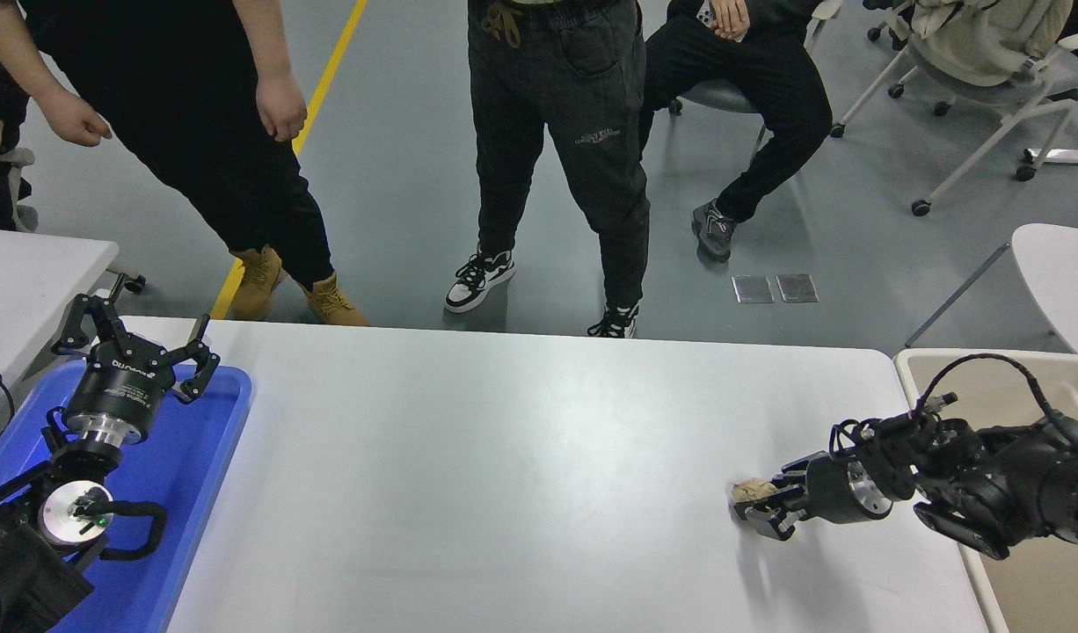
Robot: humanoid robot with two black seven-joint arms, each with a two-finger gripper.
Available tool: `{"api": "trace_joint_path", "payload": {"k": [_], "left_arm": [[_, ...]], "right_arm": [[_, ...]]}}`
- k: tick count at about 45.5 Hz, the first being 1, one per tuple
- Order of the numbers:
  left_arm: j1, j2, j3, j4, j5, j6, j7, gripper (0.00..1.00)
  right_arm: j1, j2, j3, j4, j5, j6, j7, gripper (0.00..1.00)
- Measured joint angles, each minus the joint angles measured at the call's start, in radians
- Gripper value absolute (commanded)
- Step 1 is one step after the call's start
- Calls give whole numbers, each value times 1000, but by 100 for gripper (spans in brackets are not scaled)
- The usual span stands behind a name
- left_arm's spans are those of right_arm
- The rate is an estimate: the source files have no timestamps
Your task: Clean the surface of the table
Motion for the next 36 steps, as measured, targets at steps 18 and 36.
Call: {"api": "trace_joint_path", "payload": {"k": [18, 36], "left_arm": [[0, 0, 0, 0, 0, 0, 0, 100], [0, 0, 0, 0, 0, 0, 0, 100]], "right_arm": [[-77, -42, 359, -14, 94, 1, 9, 0], [-125, -54, 621, -69, 479, -1, 10, 0]]}}
